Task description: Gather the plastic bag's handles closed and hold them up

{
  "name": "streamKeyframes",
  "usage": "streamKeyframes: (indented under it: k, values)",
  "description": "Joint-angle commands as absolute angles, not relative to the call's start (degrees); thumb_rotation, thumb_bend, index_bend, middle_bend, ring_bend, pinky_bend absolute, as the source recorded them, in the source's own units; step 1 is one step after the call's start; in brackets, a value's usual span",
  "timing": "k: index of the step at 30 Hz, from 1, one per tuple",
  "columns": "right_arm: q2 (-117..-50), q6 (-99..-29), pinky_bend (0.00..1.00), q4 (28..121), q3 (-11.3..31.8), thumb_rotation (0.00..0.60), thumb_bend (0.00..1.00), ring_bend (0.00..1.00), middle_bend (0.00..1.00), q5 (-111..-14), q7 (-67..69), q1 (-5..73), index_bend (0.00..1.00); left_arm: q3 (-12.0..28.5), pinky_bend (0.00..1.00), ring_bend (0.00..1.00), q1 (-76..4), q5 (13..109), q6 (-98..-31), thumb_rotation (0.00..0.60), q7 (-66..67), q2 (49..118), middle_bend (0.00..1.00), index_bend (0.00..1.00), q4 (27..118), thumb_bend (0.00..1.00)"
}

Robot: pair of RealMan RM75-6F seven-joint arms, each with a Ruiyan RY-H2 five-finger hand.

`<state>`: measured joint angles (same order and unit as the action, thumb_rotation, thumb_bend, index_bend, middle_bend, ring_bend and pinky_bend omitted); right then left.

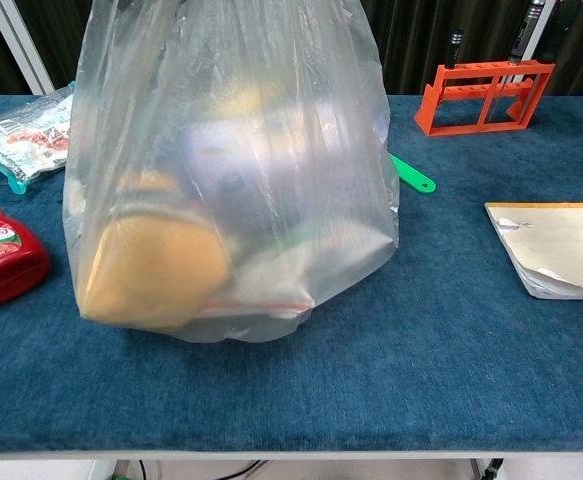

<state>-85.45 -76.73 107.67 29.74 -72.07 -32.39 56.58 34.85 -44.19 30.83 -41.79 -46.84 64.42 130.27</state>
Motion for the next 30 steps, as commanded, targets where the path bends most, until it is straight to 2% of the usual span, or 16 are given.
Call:
streamKeyframes:
  k: [1, 9, 17, 21, 30]
  values:
    - [-85.1, -76.8, 0.0, 107.3, 29.5, 0.6, 0.11, 0.0, 0.0, -72.5, -32.6, 56.6, 0.0, 35.1, 0.29, 0.13, -44.1, 31.0, -41.9, 0.201, -47.0, 64.7, 0.16, 0.05, 130.1, 0.02]
    - [-83.0, -77.9, 0.0, 109.4, 28.1, 0.6, 0.11, 0.0, 0.0, -75.2, -31.5, 55.0, 0.0, 36.2, 0.3, 0.15, -42.3, 32.3, -43.4, 0.234, -47.3, 64.2, 0.2, 0.06, 129.7, 0.02]
    - [-80.5, -78.0, 0.0, 110.1, 29.5, 0.6, 0.11, 0.0, 0.0, -73.1, -30.3, 53.8, 0.0, 35.9, 0.43, 0.29, -41.2, 33.7, -43.3, 0.233, -46.7, 63.7, 0.36, 0.22, 130.2, 0.02]
    - [-79.8, -77.9, 0.0, 110.2, 29.3, 0.6, 0.11, 0.0, 0.0, -73.1, -30.2, 53.6, 0.0, 36.1, 0.44, 0.31, -41.0, 35.0, -42.3, 0.232, -46.6, 63.7, 0.37, 0.26, 130.2, 0.02]
    - [-79.6, -77.4, 0.0, 110.4, 29.8, 0.6, 0.11, 0.0, 0.0, -71.8, -30.4, 54.2, 0.0, 35.9, 0.49, 0.35, -40.4, 39.3, -39.9, 0.178, -46.1, 63.7, 0.42, 0.39, 129.3, 0.02]
